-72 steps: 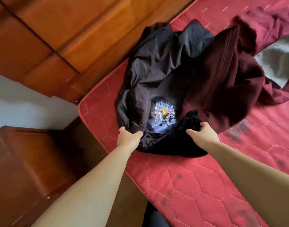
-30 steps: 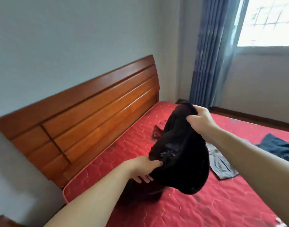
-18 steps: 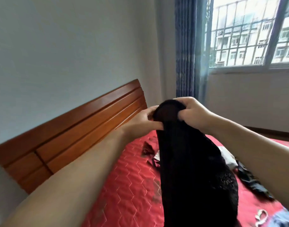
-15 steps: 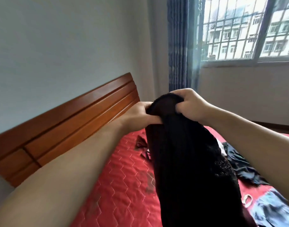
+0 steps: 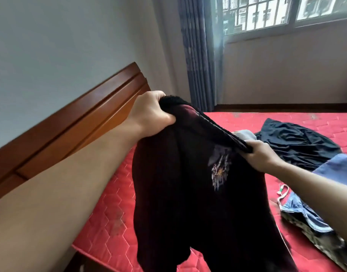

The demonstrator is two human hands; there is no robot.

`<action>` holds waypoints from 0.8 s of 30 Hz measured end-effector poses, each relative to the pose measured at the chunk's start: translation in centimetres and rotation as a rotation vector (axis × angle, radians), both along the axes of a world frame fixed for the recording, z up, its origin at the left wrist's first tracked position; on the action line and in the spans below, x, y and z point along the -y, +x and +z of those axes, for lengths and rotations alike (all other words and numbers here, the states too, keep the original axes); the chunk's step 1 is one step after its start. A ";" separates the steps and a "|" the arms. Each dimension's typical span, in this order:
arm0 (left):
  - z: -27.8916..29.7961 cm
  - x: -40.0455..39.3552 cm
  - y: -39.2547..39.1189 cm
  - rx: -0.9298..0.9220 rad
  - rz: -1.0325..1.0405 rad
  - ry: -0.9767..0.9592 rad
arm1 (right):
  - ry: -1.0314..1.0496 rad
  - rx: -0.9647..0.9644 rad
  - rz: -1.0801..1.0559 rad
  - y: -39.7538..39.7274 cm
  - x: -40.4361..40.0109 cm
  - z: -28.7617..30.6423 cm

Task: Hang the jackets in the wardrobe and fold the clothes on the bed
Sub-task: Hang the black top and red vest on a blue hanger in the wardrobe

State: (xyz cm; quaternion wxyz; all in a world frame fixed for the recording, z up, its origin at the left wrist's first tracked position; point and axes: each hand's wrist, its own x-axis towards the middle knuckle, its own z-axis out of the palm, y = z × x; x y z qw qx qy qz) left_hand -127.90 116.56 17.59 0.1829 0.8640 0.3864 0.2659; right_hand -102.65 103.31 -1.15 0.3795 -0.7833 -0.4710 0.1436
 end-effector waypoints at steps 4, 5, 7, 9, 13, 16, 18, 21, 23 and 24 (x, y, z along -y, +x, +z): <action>-1.5 -1.6 -2.7 -0.208 0.163 0.190 | 0.174 -0.102 0.048 -0.2 -2.5 6.4; -2.1 -1.9 -3.1 -0.340 0.220 0.205 | 0.228 -0.085 0.061 -0.9 -3.2 8.4; -3.1 -2.3 -3.8 -0.603 0.293 0.088 | 0.344 0.041 0.088 -2.6 -4.2 12.5; -4.1 -2.5 -4.3 -0.645 0.252 -0.158 | 0.452 0.172 0.115 -4.3 -4.7 16.3; -5.5 -1.5 -3.0 -0.058 0.061 -0.278 | 0.509 0.425 0.265 -7.3 -4.8 20.7; -6.0 -0.7 -1.2 0.215 -0.011 -0.186 | 0.519 0.555 0.305 -7.5 -4.4 21.3; -5.2 -0.8 -0.4 0.317 -0.018 -0.084 | 0.496 0.595 0.301 -6.6 -3.2 21.1; -2.4 -0.6 0.9 0.376 -0.074 -0.033 | 0.373 0.524 0.330 -3.6 -0.7 19.8; -0.1 0.2 2.3 0.393 -0.126 0.016 | 0.177 0.305 0.408 -1.4 0.6 18.5; 1.0 0.7 3.1 0.397 -0.153 0.050 | 0.050 0.128 0.461 -0.3 1.1 17.8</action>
